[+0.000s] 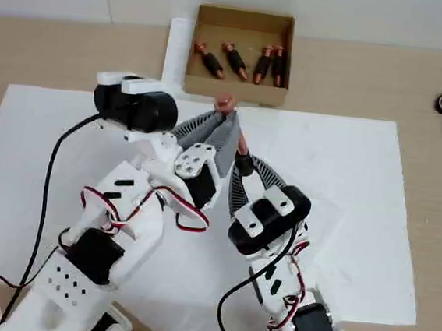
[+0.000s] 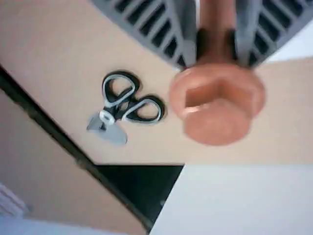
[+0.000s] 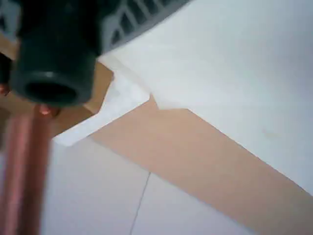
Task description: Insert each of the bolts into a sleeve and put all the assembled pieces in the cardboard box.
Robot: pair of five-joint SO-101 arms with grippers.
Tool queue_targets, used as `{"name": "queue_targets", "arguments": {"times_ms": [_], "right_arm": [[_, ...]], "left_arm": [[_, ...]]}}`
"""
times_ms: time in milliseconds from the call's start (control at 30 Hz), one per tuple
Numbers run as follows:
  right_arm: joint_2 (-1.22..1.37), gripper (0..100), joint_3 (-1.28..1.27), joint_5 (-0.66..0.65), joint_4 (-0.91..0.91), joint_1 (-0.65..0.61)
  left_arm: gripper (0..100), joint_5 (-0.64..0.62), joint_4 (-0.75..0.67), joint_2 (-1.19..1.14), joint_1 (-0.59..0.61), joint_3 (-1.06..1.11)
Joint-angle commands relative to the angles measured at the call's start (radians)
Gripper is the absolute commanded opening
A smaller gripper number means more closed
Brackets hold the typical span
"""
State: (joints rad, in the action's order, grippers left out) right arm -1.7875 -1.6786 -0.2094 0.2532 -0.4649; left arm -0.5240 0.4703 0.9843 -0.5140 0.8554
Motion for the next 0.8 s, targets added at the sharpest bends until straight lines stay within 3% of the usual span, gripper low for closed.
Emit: {"name": "queue_targets", "arguments": {"times_ms": [0,267,533,767], "right_arm": [[-0.018,0.5,-0.005,-0.003,-0.025,0.001],[-0.018,0.5,-0.005,-0.003,-0.025,0.001],[-0.018,0.5,-0.005,-0.003,-0.025,0.001],[-0.018,0.5,-0.005,-0.003,-0.025,0.001]], "left_arm": [[1,-0.002,-0.002,0.026,-0.008,0.019],[1,0.018,-0.003,0.028,-0.006,0.031],[1,0.126,-0.163,0.028,-0.012,0.11],[1,0.127,-0.173,0.032,-0.012,0.168]]}}
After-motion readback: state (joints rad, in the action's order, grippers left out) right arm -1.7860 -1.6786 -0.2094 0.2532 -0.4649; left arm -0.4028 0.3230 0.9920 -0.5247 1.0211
